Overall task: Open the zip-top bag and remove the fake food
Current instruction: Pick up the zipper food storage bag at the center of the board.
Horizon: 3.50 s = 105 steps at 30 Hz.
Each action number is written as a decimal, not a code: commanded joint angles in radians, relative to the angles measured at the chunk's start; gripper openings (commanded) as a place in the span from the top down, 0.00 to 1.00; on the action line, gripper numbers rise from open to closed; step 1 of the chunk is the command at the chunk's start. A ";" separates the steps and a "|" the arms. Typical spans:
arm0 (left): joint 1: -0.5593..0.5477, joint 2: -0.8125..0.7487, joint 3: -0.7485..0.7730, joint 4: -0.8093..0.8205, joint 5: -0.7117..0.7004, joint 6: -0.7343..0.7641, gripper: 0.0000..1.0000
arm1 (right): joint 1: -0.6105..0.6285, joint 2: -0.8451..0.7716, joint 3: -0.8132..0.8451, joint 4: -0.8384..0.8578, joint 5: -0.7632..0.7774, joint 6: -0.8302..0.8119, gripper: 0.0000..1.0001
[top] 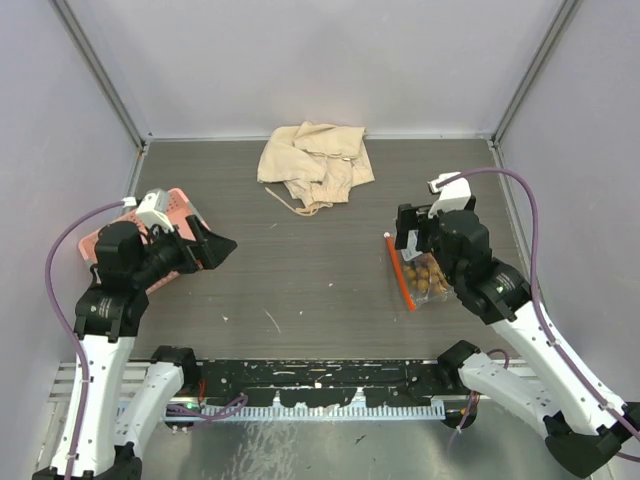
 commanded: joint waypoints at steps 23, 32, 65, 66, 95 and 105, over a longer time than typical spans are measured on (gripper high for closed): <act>0.010 0.053 -0.119 0.119 0.061 -0.011 0.02 | -0.323 0.162 -0.018 0.017 -0.458 -0.068 0.00; 0.015 -0.019 -0.254 0.198 0.082 -0.044 0.02 | -0.332 0.090 -0.130 0.100 -0.654 -0.131 0.00; 0.019 -0.182 -0.462 0.438 0.299 -0.468 0.02 | 0.207 0.556 -0.046 -0.064 0.212 -0.160 0.00; 0.019 -0.188 -0.469 0.438 0.296 -0.471 0.02 | 0.214 0.576 -0.047 -0.063 0.259 -0.155 0.00; 0.019 -0.194 -0.555 0.496 0.320 -0.491 0.02 | 0.351 0.978 -0.071 -0.072 0.673 0.000 0.53; 0.019 -0.226 -0.571 0.465 0.333 -0.496 0.02 | 0.332 1.042 -0.053 -0.109 0.735 0.049 0.53</act>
